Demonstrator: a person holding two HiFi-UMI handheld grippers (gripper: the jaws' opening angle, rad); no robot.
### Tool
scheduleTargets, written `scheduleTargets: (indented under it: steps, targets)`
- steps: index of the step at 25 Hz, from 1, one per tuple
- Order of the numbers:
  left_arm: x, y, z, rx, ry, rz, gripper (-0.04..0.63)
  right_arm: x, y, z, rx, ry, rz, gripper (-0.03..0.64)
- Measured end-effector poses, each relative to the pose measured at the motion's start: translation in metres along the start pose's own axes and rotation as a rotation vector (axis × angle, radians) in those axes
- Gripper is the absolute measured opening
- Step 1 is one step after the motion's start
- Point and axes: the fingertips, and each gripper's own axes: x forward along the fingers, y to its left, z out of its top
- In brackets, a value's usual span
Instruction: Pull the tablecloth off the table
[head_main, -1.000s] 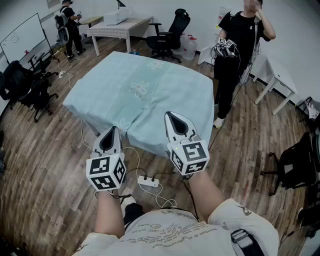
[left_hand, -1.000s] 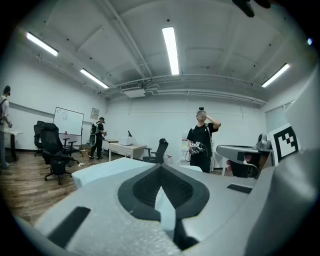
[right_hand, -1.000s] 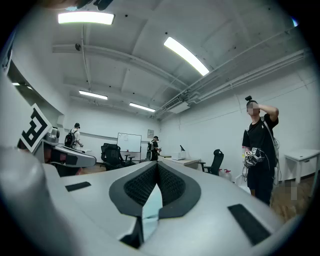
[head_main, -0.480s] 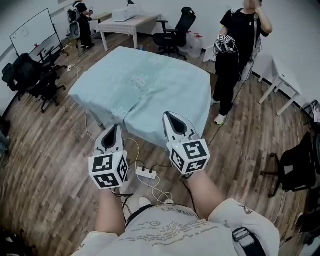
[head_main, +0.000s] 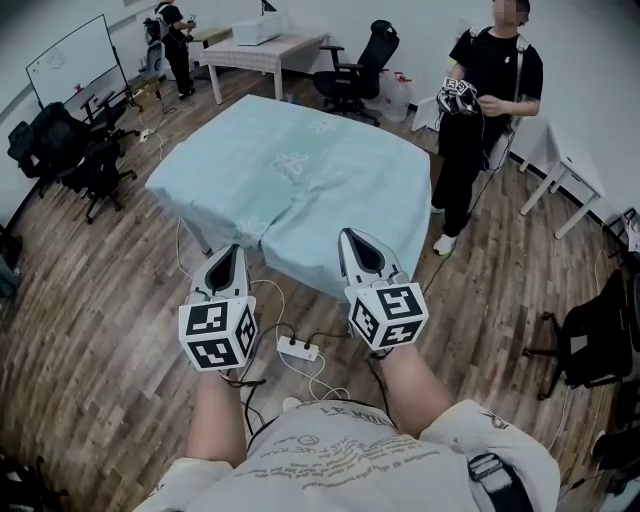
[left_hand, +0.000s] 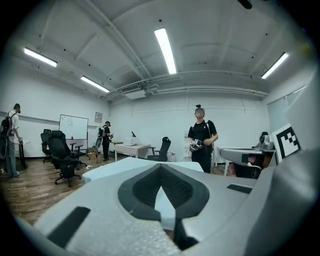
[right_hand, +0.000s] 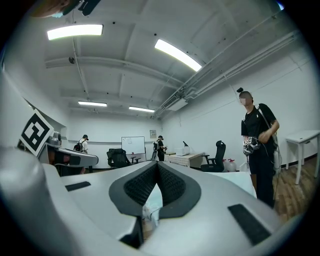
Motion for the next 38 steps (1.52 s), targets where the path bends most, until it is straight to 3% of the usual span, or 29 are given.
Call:
scheduleTargets:
  steps: [7, 14, 28, 38]
  targets:
    - [-0.010, 0.047, -0.001, -0.001, -0.011, -0.040, 0.011, 0.016, 0.042, -0.001, -0.016, -0.018, -0.044, 0.012]
    - [-0.007, 0.064, -0.012, -0.011, 0.015, -0.110, 0.011, 0.016, 0.052, -0.009, -0.027, 0.010, -0.132, 0.012]
    - [0.017, 0.076, -0.028, -0.004, 0.029, -0.136, 0.011, 0.031, 0.028, -0.027, -0.006, 0.009, -0.204, 0.012]
    - [0.098, 0.095, -0.041, 0.042, 0.030, -0.137, 0.011, 0.092, -0.022, -0.065, 0.045, 0.008, -0.241, 0.012]
